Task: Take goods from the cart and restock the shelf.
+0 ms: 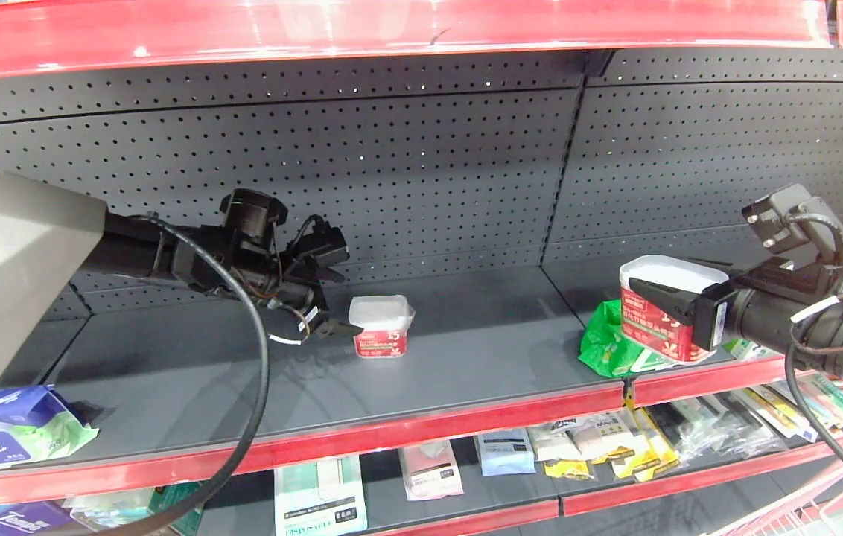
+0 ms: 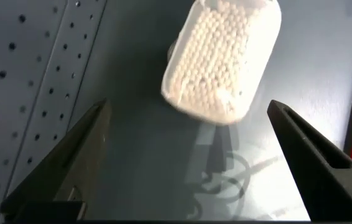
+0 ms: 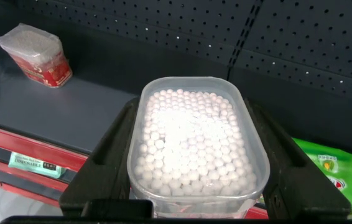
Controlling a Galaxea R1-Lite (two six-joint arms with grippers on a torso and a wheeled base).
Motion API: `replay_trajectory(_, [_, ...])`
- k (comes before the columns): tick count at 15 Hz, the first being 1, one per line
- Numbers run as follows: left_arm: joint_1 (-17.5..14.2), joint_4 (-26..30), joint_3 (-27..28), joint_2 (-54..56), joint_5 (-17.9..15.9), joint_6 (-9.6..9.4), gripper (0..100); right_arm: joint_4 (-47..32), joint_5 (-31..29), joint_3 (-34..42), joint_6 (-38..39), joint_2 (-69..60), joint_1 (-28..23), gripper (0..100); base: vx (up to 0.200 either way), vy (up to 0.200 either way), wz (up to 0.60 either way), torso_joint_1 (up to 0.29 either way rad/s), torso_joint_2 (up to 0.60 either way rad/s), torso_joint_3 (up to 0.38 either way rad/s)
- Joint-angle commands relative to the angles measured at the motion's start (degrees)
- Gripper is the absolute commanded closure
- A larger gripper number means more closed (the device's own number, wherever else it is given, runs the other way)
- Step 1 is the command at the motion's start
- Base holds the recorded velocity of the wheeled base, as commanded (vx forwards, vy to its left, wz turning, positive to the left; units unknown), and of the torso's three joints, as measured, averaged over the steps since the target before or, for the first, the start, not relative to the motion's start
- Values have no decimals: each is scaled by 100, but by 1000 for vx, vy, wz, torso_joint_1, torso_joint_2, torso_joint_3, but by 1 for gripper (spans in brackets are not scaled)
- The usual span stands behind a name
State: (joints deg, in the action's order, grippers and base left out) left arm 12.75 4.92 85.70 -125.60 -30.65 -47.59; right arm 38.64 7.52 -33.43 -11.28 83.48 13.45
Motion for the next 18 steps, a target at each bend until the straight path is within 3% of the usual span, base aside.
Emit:
replay_trajectory(1, [-1,8,105,-131,-38,-4,0,3,4,29,-6,-16,35,100,0,0,0,0,0,0])
replay_trajectory(7, [-1,35,650,-509,-433,22,0,-6,-137,187,-6,-113,70,100,0,0,0,0,0,0])
replay_trajectory(10, [17,140,659,-553,-679,57,0,3,-146,205,-6,-104,70,100,0,0,0,0,0,0])
replay_trajectory(18, [8,158,729,-685,-926,48,0,-6,-234,187,-6,-51,88,100,0,0,0,0,0,0])
